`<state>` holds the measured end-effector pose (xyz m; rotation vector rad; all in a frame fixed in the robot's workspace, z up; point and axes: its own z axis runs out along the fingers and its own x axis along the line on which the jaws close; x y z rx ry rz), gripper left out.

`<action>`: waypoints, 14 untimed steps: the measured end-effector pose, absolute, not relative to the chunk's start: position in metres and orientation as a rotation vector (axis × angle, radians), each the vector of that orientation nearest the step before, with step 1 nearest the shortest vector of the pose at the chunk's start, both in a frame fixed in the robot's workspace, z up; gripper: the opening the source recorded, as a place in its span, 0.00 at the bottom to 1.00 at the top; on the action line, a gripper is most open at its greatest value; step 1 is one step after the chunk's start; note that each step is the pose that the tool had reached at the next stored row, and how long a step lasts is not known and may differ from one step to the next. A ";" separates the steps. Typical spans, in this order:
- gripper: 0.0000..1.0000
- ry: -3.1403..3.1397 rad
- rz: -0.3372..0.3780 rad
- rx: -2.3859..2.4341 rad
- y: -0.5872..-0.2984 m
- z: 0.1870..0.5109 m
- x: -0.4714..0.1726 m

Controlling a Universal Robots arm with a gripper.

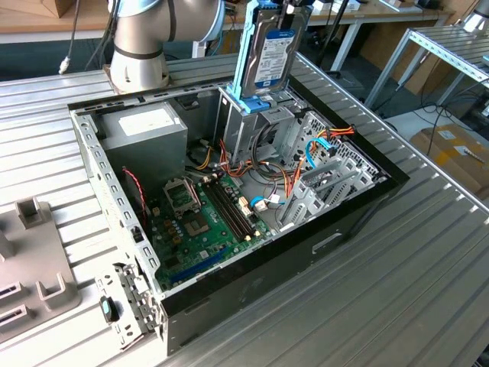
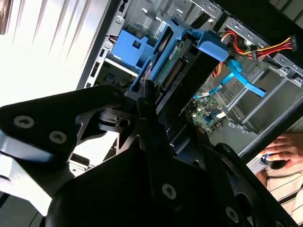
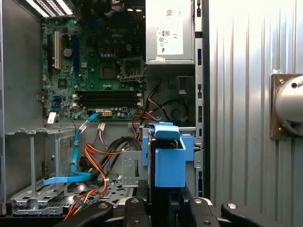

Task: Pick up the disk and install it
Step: 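Pick up the disk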

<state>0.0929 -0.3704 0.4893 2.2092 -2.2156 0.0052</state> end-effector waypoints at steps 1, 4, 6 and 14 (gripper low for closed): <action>0.35 -2.217 0.005 2.208 -0.371 0.489 0.093; 0.35 -2.221 0.004 2.203 -0.373 0.490 0.095; 0.35 -2.222 0.004 2.201 -0.373 0.490 0.095; 0.35 -2.226 0.002 2.199 -0.377 0.493 0.095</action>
